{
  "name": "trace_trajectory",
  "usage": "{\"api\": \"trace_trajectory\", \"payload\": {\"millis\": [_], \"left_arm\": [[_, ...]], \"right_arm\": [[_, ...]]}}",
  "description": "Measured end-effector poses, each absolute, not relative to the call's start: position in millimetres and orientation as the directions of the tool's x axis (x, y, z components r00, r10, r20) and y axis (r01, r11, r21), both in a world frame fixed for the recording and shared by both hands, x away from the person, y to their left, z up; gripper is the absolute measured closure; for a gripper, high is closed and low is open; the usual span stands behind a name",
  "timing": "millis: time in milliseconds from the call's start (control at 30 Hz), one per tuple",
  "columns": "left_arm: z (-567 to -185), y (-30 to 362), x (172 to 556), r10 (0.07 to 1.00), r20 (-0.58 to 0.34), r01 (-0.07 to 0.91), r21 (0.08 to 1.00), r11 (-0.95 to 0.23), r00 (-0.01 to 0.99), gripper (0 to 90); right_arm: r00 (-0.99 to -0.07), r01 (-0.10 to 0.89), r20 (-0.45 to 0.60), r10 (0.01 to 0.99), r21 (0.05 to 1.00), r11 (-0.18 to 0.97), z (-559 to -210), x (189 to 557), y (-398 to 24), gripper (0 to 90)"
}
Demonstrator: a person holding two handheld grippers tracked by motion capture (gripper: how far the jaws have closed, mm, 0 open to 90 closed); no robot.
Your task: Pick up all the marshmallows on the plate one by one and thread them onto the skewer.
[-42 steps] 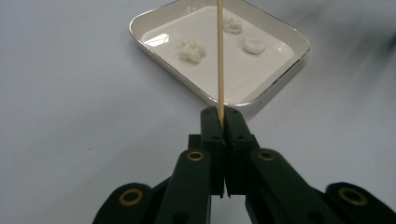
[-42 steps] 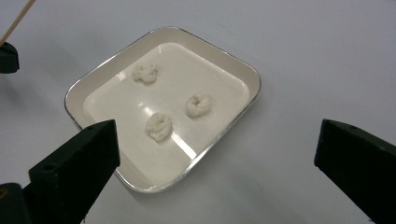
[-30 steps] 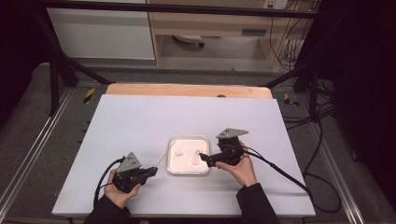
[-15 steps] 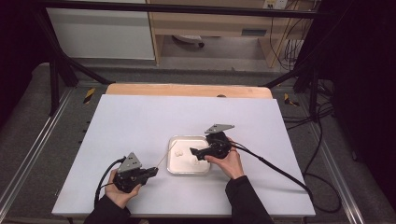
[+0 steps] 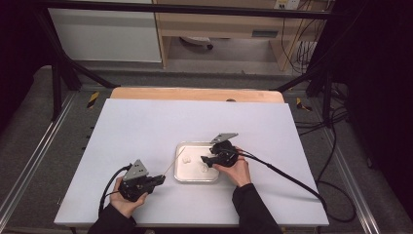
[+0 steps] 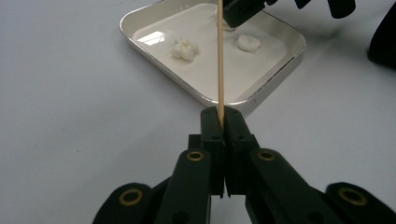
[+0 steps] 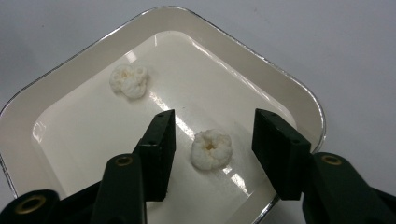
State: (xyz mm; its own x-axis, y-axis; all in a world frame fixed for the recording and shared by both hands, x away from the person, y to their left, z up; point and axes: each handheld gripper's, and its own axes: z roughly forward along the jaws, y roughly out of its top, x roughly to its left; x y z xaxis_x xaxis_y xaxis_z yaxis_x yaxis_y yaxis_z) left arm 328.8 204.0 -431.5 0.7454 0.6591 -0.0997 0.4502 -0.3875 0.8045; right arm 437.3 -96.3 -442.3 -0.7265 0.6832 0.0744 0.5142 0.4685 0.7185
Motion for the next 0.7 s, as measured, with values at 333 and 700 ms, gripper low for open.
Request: {"api": "trace_trajectory", "payload": {"millis": [333,700], "left_arm": [[-431.3,203.3,328.3,0.658,-0.096,0.445,0.807,-0.388,0.747,88.6],[-431.2,202.2,327.6,0.655,-0.095,0.442,0.808,-0.389,0.75,88.5]], "right_arm": [[-0.728,0.526,0.085,0.68,0.705,0.475,-446.7,437.2,-95.8,62.5],[-0.714,0.538,0.108,0.692,0.716,0.444,-446.1,436.1,-96.8,70.3]]}}
